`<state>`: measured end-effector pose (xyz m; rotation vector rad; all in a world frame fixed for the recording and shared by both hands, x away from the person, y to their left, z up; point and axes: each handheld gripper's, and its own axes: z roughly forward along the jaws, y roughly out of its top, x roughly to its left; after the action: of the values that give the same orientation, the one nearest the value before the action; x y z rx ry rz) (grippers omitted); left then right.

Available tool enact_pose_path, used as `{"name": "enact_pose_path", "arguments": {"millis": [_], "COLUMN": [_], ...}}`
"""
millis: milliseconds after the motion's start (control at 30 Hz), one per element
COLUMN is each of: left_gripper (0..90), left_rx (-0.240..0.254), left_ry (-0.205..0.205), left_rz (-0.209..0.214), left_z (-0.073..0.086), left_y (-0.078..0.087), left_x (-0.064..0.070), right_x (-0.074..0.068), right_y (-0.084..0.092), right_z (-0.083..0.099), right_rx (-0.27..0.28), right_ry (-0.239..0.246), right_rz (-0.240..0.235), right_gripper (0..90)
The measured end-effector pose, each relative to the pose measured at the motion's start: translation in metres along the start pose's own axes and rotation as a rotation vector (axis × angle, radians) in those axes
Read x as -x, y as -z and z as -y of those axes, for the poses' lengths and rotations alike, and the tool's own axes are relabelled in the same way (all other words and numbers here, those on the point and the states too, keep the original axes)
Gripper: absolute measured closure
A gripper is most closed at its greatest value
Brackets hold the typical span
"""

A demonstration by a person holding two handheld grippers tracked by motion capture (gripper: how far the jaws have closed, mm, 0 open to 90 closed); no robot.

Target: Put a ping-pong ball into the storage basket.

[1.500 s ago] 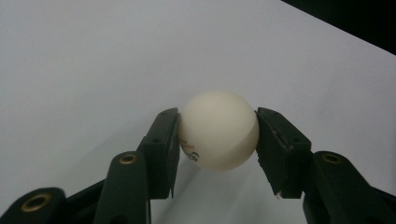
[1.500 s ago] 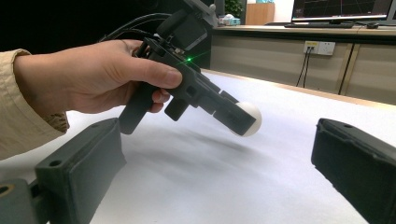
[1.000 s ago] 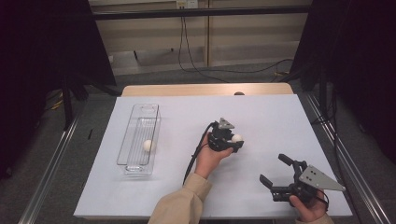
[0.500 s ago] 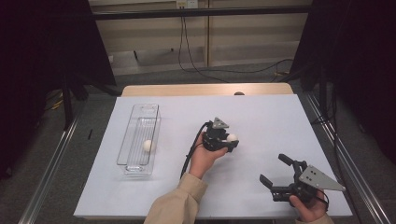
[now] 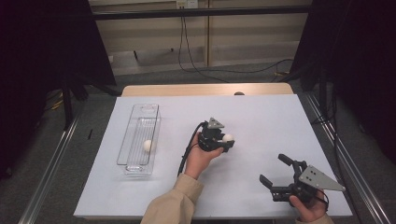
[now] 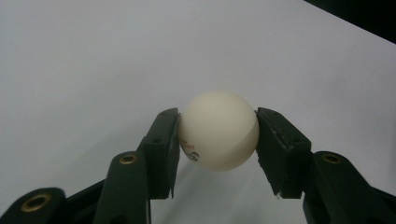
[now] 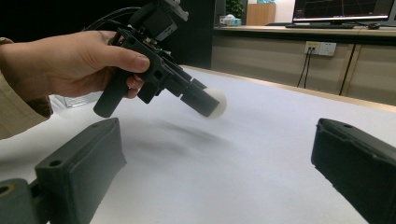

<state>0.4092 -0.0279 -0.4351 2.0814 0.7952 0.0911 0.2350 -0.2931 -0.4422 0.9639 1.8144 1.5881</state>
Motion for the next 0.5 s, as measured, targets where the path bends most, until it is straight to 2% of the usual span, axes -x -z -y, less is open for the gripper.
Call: {"name": "enact_pose_path", "arguments": {"millis": [500], "left_gripper": [51.1], "left_rx": [0.003], "left_ry": [0.02], "left_rz": [-0.013], "left_z": [0.0038], "left_y": [0.0102], "left_x": [-0.0073], "right_x": [0.0], "right_y": [0.0], "right_z": [0.0], "right_rx": [0.0], "right_ry": [-0.001], "right_rz": [0.0], "right_gripper": [1.6]}}
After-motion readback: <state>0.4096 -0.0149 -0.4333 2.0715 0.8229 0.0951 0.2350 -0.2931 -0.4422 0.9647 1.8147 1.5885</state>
